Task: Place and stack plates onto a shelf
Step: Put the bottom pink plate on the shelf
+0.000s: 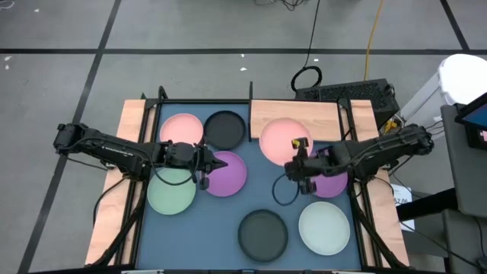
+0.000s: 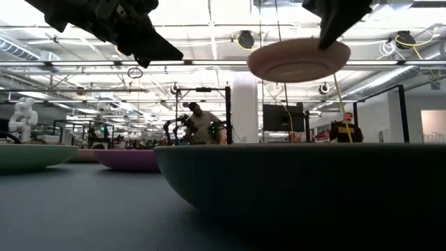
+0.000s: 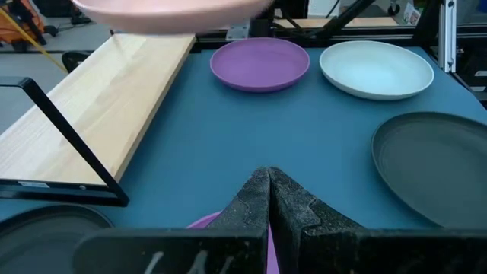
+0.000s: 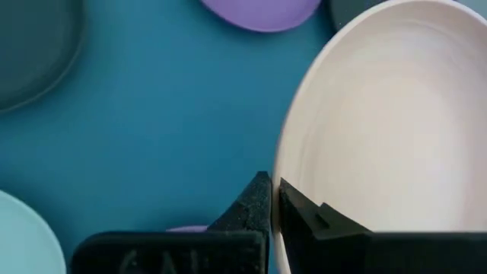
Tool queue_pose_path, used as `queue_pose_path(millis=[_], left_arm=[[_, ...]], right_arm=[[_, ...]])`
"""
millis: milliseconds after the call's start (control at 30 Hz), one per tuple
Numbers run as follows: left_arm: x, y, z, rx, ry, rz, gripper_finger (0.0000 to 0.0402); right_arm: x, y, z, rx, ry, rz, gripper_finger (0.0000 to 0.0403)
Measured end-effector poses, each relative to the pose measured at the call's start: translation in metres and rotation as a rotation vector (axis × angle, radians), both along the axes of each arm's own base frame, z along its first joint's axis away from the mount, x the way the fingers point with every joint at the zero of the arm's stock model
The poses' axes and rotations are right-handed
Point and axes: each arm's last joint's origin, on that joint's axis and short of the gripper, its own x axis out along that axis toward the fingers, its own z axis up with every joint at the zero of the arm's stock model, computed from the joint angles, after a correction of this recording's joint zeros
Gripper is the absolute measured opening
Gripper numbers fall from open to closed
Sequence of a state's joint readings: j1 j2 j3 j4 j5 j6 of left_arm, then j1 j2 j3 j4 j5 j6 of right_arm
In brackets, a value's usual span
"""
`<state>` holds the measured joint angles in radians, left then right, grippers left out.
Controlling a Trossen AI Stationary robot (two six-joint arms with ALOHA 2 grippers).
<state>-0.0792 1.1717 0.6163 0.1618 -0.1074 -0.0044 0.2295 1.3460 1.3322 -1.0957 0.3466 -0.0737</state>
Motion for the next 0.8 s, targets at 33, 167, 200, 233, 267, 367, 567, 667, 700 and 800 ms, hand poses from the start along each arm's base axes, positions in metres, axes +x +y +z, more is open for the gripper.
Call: queue_pose_path(millis=[33,167,200,233,267,367,567,667,700,800], left_arm=[[0.0,0.0,0.0,0.0,0.0,0.0,0.0001],[0.0,0.0,0.0,0.0,0.0,0.0,0.0001],[0.0,0.0,0.0,0.0,0.0,0.0,0.0001],[0.0,0.0,0.0,0.0,0.0,0.0,0.0001],[0.0,0.0,0.0,0.0,0.0,0.0,0.0001],[0.0,0.0,0.0,0.0,0.0,0.0,0.0001],[0.0,0.0,0.0,0.001,0.0,0.0,0.0001],[0.0,0.0,0.0,0.002,0.0,0.0,0.0001],[0.0,0.0,0.0,0.002,0.0,0.0,0.0001],[0.0,0.0,0.0,0.007,0.0,-0.002,0.0001]], right_arm=[[0.0,-0.004,0.004,-0.001,0.0,-0.017,0.0002],[-0.001,-0.023,0.017,-0.012,0.015,-0.069,0.0002],[-0.001,-0.027,0.02,-0.013,0.016,-0.085,0.0002],[-0.001,-0.032,0.022,-0.016,0.018,-0.098,0.0002],[-0.002,-0.038,0.023,-0.019,0.022,-0.111,0.0002],[-0.002,-0.053,0.024,-0.019,0.028,-0.172,0.0002],[-0.006,-0.081,0.024,-0.013,0.043,-0.297,0.0002],[-0.008,-0.092,0.024,0.001,0.031,-0.369,0.0002],[-0.009,-0.094,0.024,0.005,0.028,-0.391,0.0002],[-0.01,-0.101,0.024,0.012,0.022,-0.437,0.0002]])
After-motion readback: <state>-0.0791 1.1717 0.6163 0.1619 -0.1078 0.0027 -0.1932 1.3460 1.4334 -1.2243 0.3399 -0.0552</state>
